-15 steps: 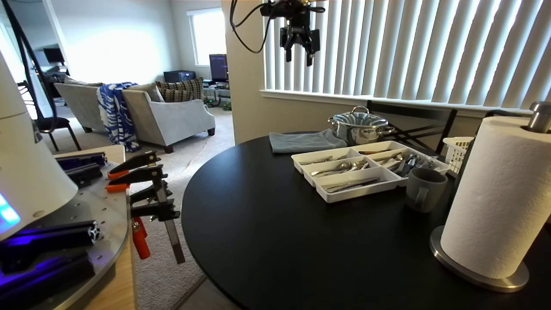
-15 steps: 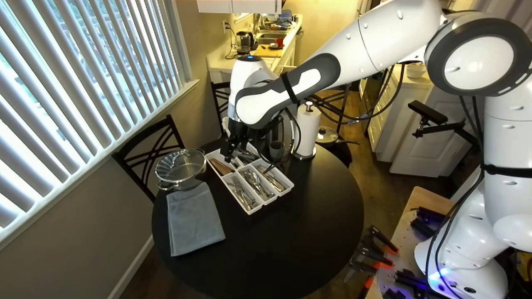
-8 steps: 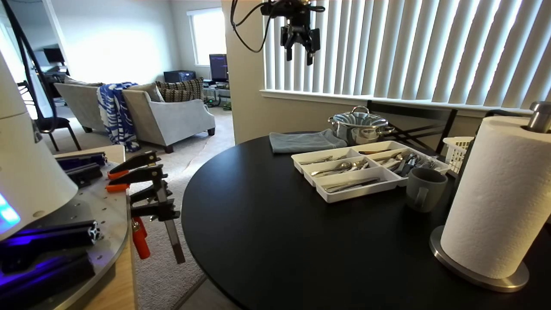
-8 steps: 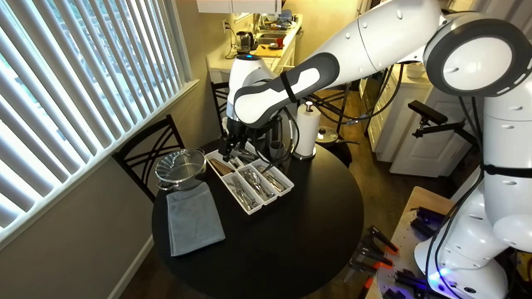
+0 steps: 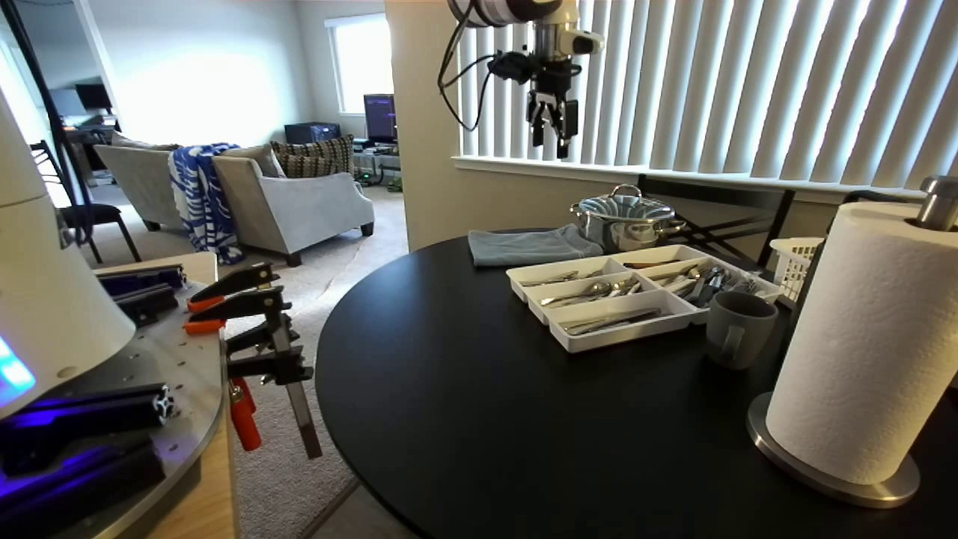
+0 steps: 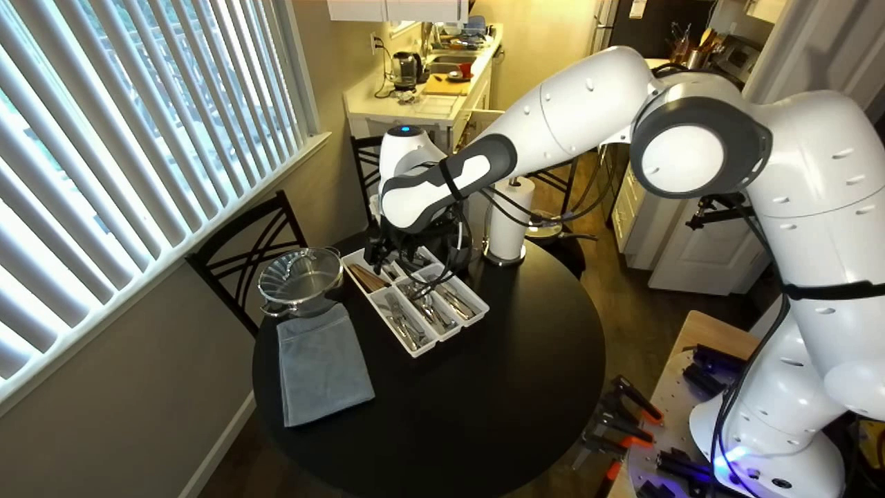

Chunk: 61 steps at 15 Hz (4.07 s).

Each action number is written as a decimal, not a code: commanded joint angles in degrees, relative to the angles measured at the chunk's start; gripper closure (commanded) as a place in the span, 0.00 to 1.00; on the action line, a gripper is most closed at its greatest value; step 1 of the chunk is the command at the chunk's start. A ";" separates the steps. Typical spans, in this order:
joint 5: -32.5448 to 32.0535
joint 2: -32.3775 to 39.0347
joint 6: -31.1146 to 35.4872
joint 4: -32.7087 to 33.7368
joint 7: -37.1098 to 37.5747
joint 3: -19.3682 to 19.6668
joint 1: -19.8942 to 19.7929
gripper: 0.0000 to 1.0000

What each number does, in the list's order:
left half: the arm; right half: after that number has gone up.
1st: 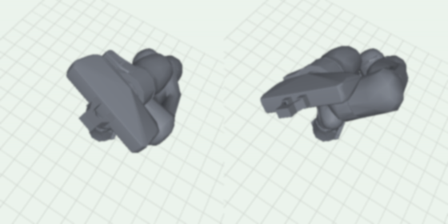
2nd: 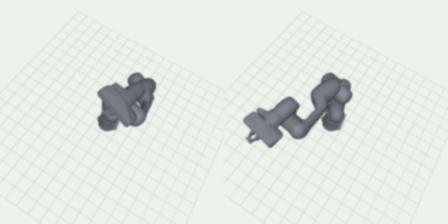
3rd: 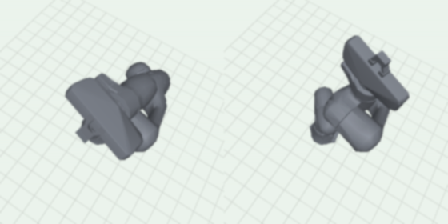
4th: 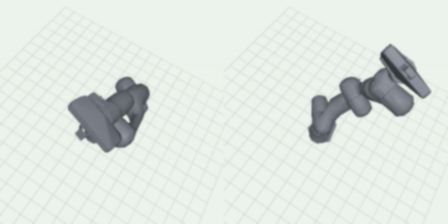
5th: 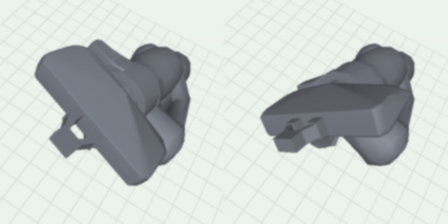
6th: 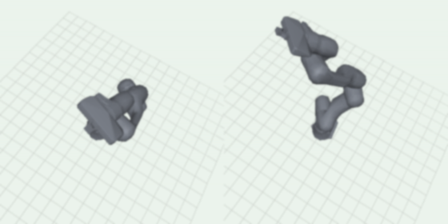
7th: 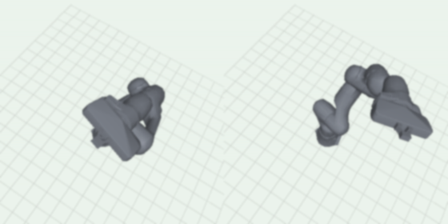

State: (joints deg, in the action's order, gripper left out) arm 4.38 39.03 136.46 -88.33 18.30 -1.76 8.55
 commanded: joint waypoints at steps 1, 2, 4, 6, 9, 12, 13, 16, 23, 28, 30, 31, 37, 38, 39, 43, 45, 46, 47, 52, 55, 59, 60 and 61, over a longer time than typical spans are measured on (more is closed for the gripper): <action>-0.59 7.75 0.23 7.62 5.95 2.68 1.98 0.00; -0.66 9.47 0.51 9.27 6.58 3.07 2.23 0.00; -0.99 14.27 0.11 13.67 8.02 4.21 2.77 0.00; 0.19 18.48 -0.53 17.38 8.18 3.83 2.31 0.00; 0.25 18.42 -0.14 16.24 7.09 3.50 2.19 0.00; 0.34 21.74 -0.25 19.94 7.58 3.52 2.21 0.00; 0.34 21.89 -0.35 20.37 7.60 3.52 2.21 0.00; 0.07 22.17 -0.98 21.28 7.67 3.73 2.39 0.00; 0.22 29.65 -7.89 28.59 6.44 3.78 0.04 0.00; -1.01 34.24 -10.74 34.52 2.33 3.39 -0.68 0.00; -1.15 35.98 -12.41 37.28 0.79 3.19 -0.76 0.00; -0.95 36.95 -13.32 38.74 -0.29 2.77 -1.05 0.00; -0.36 42.14 -18.10 46.82 -2.40 1.79 -1.55 0.28; -0.35 42.94 -18.83 48.08 -2.54 1.64 -1.55 0.30; -0.26 43.90 -19.58 49.47 -2.63 1.38 -1.61 0.33; 0.01 47.66 -22.63 54.79 -2.57 0.68 -1.79 0.31; 0.16 45.50 -20.98 50.58 -2.66 0.43 -1.91 0.30; 0.22 45.60 -21.09 50.54 -2.74 0.30 -1.99 0.31; 0.25 45.65 -21.22 50.50 -2.70 0.24 -2.04 0.33; 0.27 45.85 -21.44 50.12 -2.69 0.00 -2.29 0.40; 0.23 46.03 -21.20 49.81 -2.72 0.07 -2.54 0.45; 0.62 46.27 -21.29 50.16 -1.52 0.10 -2.97 0.41; 0.73 46.28 -21.32 50.24 -1.07 0.15 -3.04 0.42; 0.89 46.28 -21.55 50.43 -0.57 0.14 -3.10 0.45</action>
State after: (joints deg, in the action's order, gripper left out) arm 4.23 85.30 116.04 -38.04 17.77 -0.80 6.31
